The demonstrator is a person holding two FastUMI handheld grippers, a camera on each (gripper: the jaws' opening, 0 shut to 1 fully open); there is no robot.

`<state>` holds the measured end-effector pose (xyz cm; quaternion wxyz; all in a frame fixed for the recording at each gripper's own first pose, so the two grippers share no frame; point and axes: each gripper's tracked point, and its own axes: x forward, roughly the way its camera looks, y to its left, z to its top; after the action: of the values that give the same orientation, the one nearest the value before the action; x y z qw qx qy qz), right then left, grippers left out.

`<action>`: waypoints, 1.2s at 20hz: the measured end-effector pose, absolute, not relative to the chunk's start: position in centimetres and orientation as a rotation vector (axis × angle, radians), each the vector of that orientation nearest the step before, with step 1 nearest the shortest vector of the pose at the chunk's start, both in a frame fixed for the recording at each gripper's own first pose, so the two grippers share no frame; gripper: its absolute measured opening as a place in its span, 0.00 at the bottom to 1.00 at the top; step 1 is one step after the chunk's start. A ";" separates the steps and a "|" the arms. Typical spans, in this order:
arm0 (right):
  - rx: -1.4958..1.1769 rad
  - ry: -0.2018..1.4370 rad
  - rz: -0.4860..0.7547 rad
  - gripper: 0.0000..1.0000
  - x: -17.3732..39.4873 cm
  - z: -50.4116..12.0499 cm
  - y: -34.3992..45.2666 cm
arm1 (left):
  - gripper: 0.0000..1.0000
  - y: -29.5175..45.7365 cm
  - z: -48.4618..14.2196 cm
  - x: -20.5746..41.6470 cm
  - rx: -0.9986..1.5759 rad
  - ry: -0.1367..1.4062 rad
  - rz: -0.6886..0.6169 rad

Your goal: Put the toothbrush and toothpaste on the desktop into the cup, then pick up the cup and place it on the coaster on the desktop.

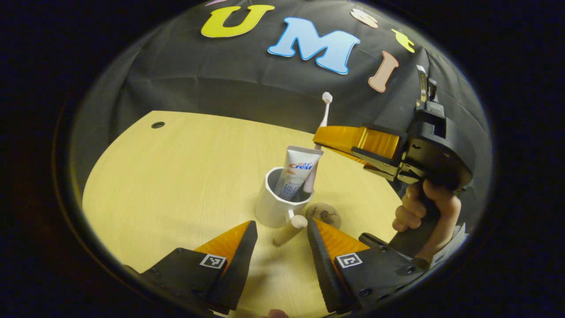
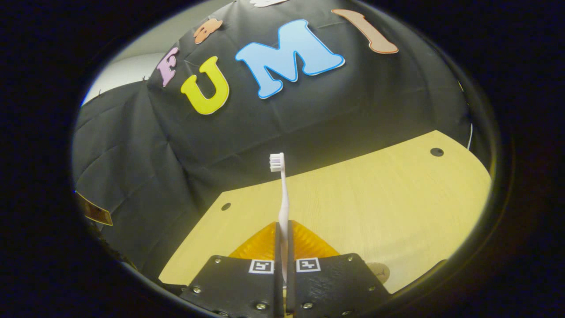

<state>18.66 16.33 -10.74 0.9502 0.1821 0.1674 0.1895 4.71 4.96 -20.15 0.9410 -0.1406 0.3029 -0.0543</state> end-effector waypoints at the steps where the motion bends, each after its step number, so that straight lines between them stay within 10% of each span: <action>1: 0.372 0.350 0.384 0.04 18.8 -11.0 16.5 | 0.76 4.9 -20.2 4.8 -0.285 0.620 -0.116; 9: 0.369 0.406 0.407 0.08 18.1 -12.1 16.9 | 0.76 4.4 -20.6 5.0 -0.276 0.636 -0.148; 13: 0.348 0.419 0.403 0.38 17.5 -12.3 16.2 | 0.76 3.8 -20.7 5.2 -0.272 0.644 -0.156; 16: 0.341 0.404 0.390 0.84 17.4 -11.7 15.5 | 0.76 3.3 -21.2 5.5 -0.266 0.652 -0.155; 24: 0.306 0.362 0.302 0.92 16.8 -9.7 11.1 | 0.76 3.5 -23.1 7.7 -0.264 0.707 -0.133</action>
<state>16.84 11.09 -9.67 0.9608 0.1508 0.1785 0.1492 7.69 3.47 -23.10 0.9274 -0.1289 0.3450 -0.0651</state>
